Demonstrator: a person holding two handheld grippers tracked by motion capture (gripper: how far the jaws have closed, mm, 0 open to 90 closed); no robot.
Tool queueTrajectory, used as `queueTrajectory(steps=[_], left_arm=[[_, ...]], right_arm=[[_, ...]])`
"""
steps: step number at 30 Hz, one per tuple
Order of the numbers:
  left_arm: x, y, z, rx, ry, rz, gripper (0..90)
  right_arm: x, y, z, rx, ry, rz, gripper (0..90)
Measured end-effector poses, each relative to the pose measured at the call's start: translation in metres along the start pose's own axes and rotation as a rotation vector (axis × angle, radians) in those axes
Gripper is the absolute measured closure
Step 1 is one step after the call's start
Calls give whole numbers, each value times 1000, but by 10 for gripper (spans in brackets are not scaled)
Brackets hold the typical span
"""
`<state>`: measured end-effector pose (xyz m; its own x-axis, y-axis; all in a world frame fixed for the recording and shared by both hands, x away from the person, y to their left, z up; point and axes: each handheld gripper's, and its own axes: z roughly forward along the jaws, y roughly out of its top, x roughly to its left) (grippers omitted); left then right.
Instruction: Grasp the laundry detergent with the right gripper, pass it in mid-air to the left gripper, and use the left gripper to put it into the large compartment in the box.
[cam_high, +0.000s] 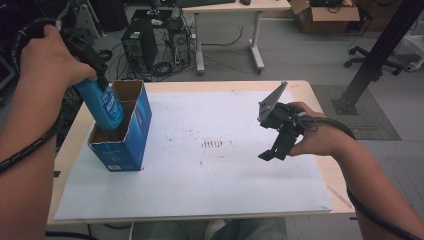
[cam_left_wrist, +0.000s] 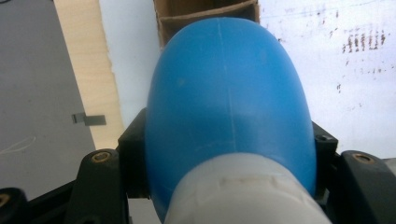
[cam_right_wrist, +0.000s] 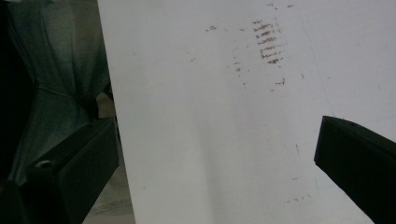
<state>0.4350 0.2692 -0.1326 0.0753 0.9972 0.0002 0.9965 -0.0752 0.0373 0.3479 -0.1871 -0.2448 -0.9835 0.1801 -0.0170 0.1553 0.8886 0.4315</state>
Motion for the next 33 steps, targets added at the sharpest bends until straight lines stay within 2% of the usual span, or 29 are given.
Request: queueTrajectory(steps=[14,27,33], left_arm=[[2,-1,31,28,4,9,380],[0,-1,72,63,-11,31,380],[-1,-1,84,57,-5,29,380]], right_arm=[[1,1,2,5,5,-3,1],[2,2,8,2,15,-7,1],[2,0,9,3,16,-3,1]])
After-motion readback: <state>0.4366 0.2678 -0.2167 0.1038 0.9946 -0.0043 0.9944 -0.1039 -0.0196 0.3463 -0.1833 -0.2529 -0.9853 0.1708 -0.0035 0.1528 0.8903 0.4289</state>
